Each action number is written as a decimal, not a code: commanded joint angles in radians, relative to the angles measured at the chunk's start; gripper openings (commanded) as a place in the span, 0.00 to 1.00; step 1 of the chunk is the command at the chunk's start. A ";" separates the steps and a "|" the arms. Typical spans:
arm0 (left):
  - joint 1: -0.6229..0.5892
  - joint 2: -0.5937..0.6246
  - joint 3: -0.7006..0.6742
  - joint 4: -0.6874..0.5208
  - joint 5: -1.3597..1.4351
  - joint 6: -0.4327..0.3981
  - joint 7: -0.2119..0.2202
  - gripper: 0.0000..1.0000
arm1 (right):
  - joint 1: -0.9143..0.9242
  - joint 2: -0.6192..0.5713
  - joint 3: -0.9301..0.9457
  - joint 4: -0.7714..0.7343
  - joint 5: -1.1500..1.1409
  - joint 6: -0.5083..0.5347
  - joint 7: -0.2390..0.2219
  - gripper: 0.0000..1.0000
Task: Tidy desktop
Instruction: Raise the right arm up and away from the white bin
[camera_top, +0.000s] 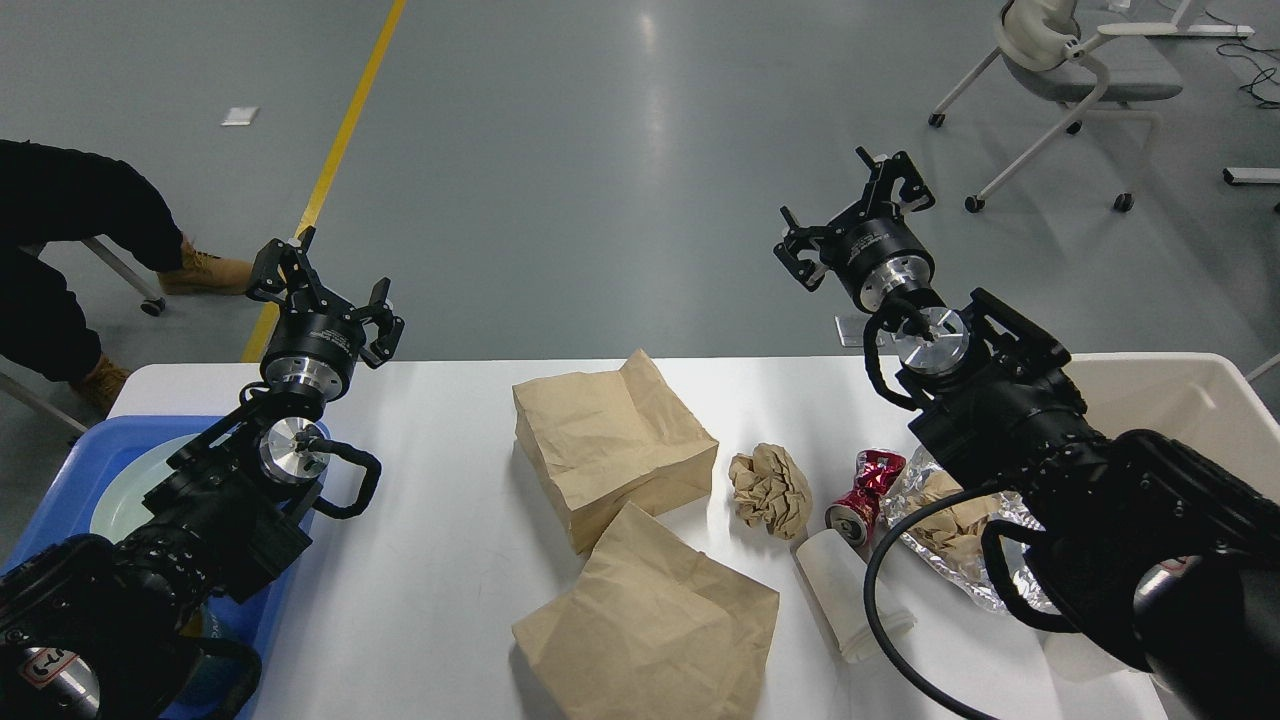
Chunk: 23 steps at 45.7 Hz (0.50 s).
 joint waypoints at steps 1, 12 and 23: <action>0.000 0.000 -0.001 0.000 0.000 0.000 0.000 0.96 | 0.032 -0.023 -0.006 -0.001 -0.004 0.003 0.000 1.00; 0.000 0.000 0.000 0.000 0.000 0.000 0.000 0.96 | 0.064 -0.155 -0.003 -0.003 -0.007 -0.005 -0.002 1.00; 0.000 0.000 -0.001 0.000 0.000 0.000 -0.001 0.96 | 0.202 -0.203 -0.009 -0.003 -0.013 -0.103 -0.002 1.00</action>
